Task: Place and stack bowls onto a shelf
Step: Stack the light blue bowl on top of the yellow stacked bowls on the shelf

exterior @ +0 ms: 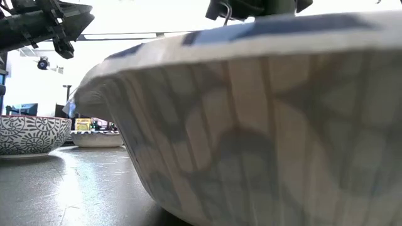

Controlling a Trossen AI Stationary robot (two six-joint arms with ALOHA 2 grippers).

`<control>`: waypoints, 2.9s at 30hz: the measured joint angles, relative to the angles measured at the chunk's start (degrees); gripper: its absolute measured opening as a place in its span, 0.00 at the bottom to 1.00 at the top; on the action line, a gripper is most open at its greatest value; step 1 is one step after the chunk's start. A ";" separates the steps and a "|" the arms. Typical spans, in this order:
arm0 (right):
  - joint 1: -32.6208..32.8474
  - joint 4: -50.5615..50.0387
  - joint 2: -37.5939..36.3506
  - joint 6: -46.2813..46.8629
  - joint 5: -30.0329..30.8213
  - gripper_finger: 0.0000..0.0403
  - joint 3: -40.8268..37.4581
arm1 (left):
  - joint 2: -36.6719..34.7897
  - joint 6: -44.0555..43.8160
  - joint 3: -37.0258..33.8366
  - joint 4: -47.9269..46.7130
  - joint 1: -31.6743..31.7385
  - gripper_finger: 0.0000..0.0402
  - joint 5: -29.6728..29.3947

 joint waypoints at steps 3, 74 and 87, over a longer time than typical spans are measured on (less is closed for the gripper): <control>0.00 2.61 0.00 1.54 0.26 0.37 -1.80 | 0.00 -0.01 0.00 -0.01 -0.01 0.20 0.00; -23.68 -16.33 -24.86 -21.06 14.18 0.03 14.12 | 0.04 0.00 0.00 -0.50 0.00 0.20 0.00; -30.42 -21.33 -23.70 -23.98 18.03 0.03 14.12 | 0.04 -0.01 -0.01 -0.52 0.00 0.20 0.00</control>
